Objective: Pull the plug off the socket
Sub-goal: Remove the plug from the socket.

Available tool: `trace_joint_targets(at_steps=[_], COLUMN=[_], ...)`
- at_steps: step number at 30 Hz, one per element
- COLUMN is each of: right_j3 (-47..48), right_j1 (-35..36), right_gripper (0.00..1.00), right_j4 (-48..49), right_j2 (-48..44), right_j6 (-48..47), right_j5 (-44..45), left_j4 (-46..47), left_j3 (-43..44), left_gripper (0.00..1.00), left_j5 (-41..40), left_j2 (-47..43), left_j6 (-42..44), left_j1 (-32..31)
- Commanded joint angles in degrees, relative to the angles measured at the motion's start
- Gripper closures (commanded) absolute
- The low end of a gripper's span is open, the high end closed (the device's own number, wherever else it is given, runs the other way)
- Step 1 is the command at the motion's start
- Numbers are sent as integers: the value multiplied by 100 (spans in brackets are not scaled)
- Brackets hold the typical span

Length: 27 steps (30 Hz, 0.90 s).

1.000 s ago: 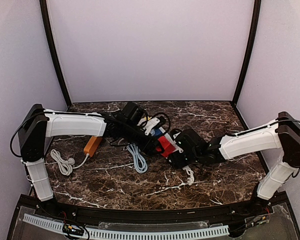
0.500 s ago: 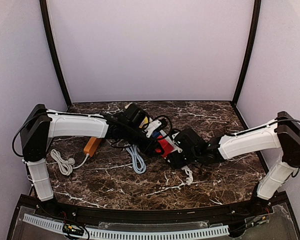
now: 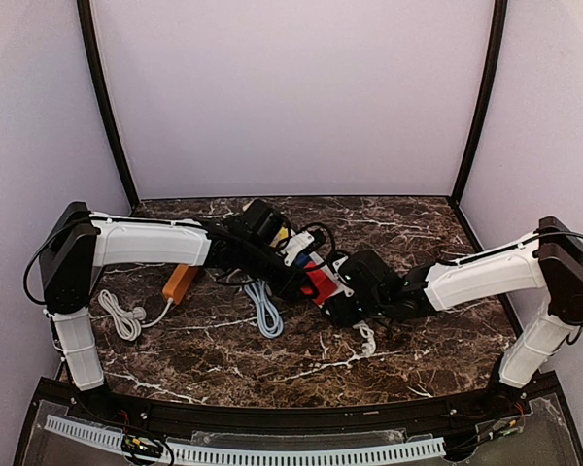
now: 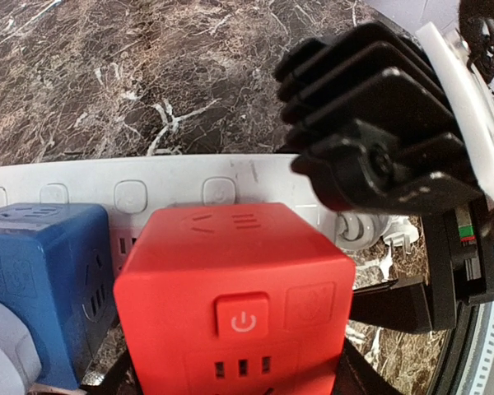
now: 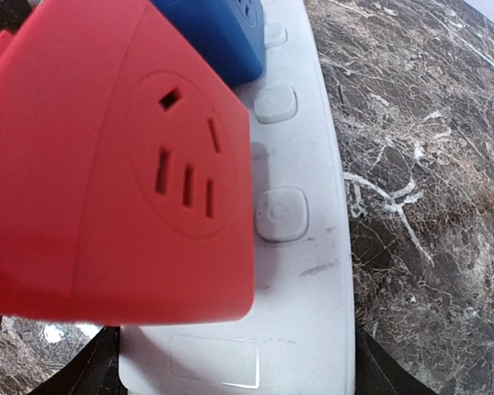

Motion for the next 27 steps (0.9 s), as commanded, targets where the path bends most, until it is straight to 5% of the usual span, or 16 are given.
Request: trace_joint_targets(at_steps=[1,11,27], right_j3=[-76,-123,616], right_j1=[277,284,-88], right_gripper=[100,100,100], right_j4=[473,305,-926], right_j2=[-121,-236,298], right_j6=[-628,-514,1298], right_j5=[-278,54,297], left_j4=[-170,-265,26], left_j3=[191,237,-196], left_gripper=[90,99,99], left_j5=[178,597,198], left_j2=[-92,-196,-454], left_j6=[94,-1,-41], left_j1=[103,291,249])
